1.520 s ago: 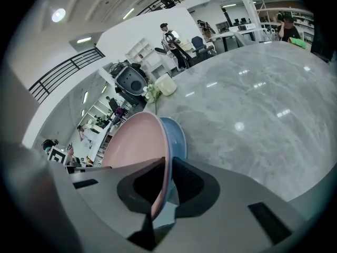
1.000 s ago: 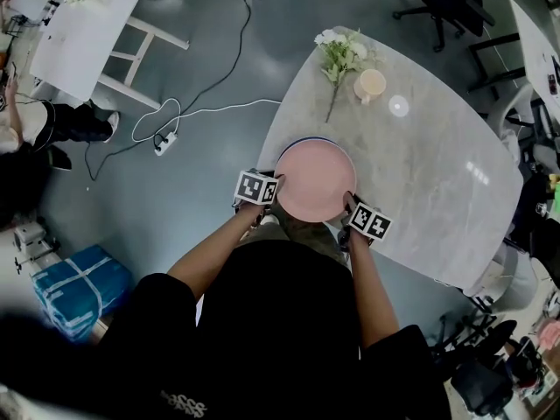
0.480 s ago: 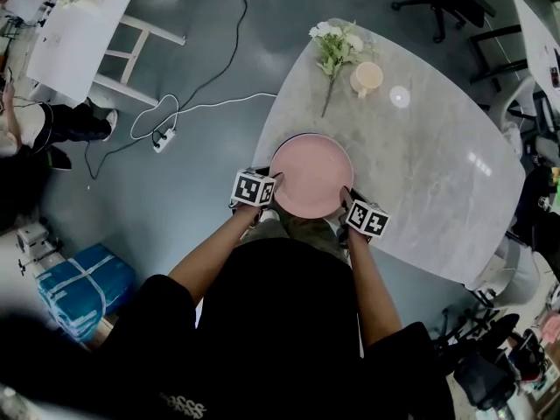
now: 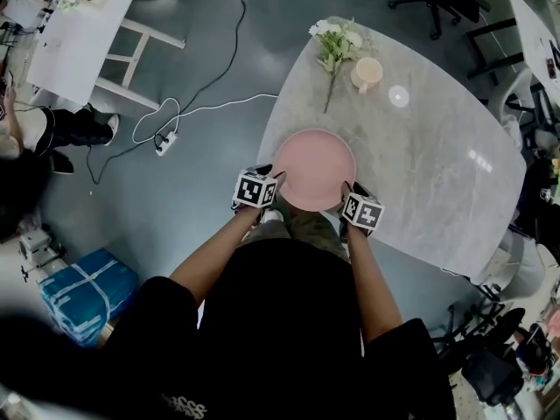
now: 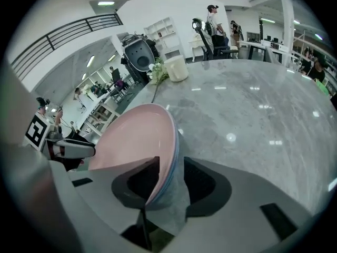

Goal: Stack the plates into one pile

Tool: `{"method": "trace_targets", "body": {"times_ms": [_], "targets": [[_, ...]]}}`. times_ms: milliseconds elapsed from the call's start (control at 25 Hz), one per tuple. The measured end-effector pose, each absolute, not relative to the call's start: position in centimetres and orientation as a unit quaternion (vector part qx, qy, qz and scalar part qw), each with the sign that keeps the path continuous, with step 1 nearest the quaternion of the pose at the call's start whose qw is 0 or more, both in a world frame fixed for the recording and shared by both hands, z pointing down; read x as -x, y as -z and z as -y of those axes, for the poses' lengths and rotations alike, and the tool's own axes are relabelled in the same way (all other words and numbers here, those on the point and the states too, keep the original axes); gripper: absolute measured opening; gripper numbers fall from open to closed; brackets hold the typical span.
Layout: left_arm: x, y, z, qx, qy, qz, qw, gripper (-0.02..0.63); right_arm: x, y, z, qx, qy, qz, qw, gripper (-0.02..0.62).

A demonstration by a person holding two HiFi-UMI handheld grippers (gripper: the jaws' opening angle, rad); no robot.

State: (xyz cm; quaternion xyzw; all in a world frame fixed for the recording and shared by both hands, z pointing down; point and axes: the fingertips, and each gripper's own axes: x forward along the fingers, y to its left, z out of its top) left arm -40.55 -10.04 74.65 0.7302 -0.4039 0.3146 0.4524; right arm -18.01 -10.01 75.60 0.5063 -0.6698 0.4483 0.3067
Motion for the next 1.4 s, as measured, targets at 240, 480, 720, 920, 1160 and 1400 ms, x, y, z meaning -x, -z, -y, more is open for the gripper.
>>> {"method": "trace_targets", "body": {"times_ms": [240,480,720,920,1160,1400], "targets": [[41.0,-76.0,8.6,-0.718,-0.316,0.400,0.474,0.195,18.1,-75.6,8.8,-0.528,-0.454,0.655,0.294,0.130],[40.1,-76.3,8.7,-0.723,-0.306,0.388,0.483,0.177,18.1,-76.1,9.0,-0.538,-0.478,0.643,0.263,0.085],[41.3,-76.2,10.3,-0.715,-0.294,0.415,0.480,0.144,19.0,-76.0,10.5,-0.534,-0.478,0.645,0.266,0.080],[42.7,-76.8,12.4,-0.719,-0.270,0.427,0.477,0.138,20.7,-76.0,11.9,-0.527,-0.467,0.655,0.273,0.081],[43.4,-75.8,12.5,-0.733,-0.260,0.425,0.464,0.132,21.0,-75.5,11.1,-0.518,-0.468,0.670,0.253,0.102],[45.6,-72.6,9.4,-0.749,-0.222,0.429,0.453,0.142,20.0,-72.2,7.5,-0.537,-0.458,0.673,0.222,0.130]]}}
